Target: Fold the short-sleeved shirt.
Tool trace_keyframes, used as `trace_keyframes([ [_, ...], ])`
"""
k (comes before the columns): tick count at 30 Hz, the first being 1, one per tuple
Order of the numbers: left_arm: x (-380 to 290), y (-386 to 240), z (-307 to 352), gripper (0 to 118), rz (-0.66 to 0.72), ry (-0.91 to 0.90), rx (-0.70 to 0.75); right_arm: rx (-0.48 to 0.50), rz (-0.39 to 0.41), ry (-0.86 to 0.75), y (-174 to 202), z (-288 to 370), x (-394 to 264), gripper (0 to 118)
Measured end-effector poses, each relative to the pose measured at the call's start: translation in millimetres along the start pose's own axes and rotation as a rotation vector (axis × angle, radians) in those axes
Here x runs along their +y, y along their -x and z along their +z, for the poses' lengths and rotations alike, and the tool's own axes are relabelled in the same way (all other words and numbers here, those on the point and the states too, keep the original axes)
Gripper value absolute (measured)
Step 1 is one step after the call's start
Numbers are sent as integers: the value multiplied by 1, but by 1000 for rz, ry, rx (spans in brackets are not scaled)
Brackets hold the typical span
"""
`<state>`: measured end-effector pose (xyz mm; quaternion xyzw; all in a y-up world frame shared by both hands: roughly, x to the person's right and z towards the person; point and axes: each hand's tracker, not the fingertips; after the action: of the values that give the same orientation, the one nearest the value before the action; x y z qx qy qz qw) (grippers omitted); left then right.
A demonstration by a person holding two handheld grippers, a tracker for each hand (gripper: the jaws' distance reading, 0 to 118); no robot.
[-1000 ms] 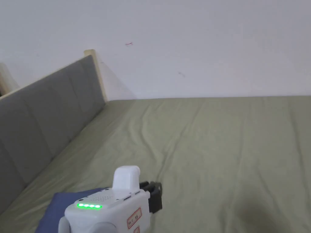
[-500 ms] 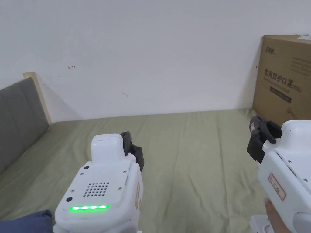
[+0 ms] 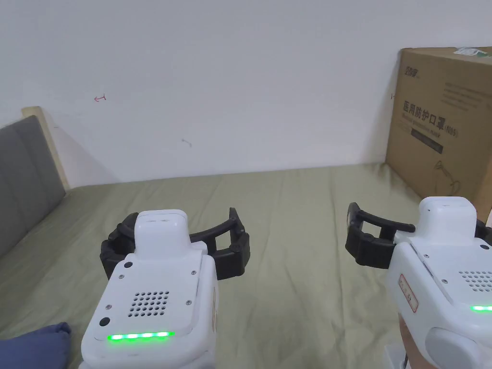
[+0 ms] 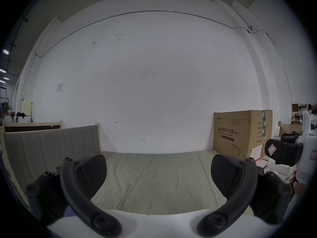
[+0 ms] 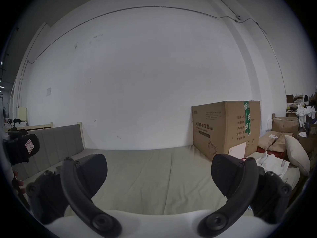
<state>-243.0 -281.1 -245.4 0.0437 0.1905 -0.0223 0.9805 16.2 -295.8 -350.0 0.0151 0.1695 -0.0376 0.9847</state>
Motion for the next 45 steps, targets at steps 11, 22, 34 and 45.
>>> trace_keyframes([
  [11, -6, 3, -2, 118, 11, 54, -43, 28, 55, -3, 11, 4, 0, 118],
  [22, -6, 16, -7, 118, 86, 94, 7, 54, 64, -6, 16, 6, 5, 118],
  [34, -11, 22, -14, 118, 127, 157, 53, 59, 52, 49, 17, -2, 0, 118],
  [45, -12, 24, -15, 118, 141, 157, 72, 81, 81, 75, 25, -5, -3, 118],
])
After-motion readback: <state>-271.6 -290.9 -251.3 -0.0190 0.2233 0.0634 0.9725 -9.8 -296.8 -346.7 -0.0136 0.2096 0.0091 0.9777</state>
